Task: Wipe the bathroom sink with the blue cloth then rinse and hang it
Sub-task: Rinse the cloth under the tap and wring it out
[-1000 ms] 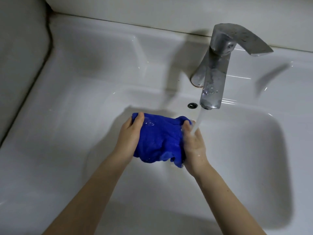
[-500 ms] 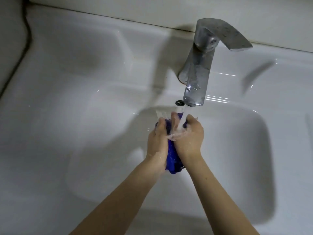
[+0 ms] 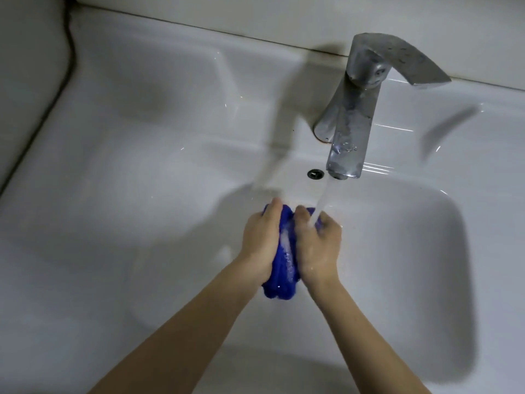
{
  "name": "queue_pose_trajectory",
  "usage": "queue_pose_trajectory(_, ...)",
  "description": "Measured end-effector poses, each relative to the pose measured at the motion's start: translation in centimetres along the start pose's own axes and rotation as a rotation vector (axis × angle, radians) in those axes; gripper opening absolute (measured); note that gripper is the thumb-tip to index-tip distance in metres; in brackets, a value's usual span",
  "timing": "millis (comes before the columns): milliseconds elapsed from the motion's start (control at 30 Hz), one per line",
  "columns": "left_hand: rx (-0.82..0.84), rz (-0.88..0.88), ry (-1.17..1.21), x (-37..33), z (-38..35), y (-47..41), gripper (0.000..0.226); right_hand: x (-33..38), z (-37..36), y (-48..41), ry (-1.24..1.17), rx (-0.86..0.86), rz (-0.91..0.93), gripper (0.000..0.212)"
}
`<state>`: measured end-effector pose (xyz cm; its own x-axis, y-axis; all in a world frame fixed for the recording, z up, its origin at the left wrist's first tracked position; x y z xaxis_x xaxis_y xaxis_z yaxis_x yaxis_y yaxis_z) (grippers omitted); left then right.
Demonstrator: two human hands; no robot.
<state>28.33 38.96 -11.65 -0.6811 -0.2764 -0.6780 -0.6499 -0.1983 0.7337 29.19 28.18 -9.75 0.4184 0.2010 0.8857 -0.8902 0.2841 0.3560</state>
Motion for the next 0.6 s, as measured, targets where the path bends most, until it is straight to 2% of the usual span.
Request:
queue_pose_trajectory(67, 0.093, 0.149, 0.152, 0.4, 0.1, -0.7, 0.055, -0.1, -1.4, 3.7, 0.009, 0.049, 0.079, 0.035)
queue_pose_trajectory(133, 0.186, 0.274, 0.277, 1.4, -0.9, 0.2, 0.053, 0.5, -1.7, 3.3, 0.104, 0.057, 0.16, 0.036)
queue_pose_trajectory(200, 0.137, 0.191, 0.133, 2.6, -1.3, 0.9, 0.045, 1.2, -0.8, -0.4, 0.189, -0.008, 0.111, 0.037)
queue_pose_trajectory(267, 0.0, -0.005, -0.099, 1.7, -1.1, 1.2, 0.043, 1.2, 1.0, -2.9, 0.083, -0.07, 0.007, 0.035)
queue_pose_trajectory(300, 0.003, -0.067, -0.122, 0.7, -1.4, 1.0, 0.044, 0.7, 1.6, -2.7, 0.005, -0.081, -0.015, 0.036)
queue_pose_trajectory(400, 0.075, 0.007, -0.066, -0.8, -2.3, -0.4, 0.041, -0.4, 1.2, 2.5, -0.026, -0.026, 0.093, 0.042)
queue_pose_trajectory(500, 0.133, 0.144, 0.083, 0.3, -3.0, -0.2, 0.037, 0.2, 0.5, 2.6, 0.111, -0.025, 0.181, 0.039)
queue_pose_trajectory(533, 0.125, 0.132, 0.097, 1.2, -3.0, 0.3, 0.036, 0.6, 0.8, 0.7, 0.15, -0.065, 0.167, 0.039)
queue_pose_trajectory(600, 0.064, 0.033, -0.02, 2.2, -2.7, 1.6, 0.04, 1.4, 1.8, -2.6, 0.13, -0.121, 0.078, 0.039)
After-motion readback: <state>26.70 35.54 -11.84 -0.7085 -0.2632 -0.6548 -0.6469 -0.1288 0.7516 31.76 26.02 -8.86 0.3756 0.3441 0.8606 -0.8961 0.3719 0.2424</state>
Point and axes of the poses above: each hand's wrist, its own y-axis away from the middle knuckle, its own z-axis out of the back of the hand, x = y × z, the point moved 5 cm from there along -y, towards the middle knuckle, and after that the axes turned 1 degree about -z, right-handed, at the moved point
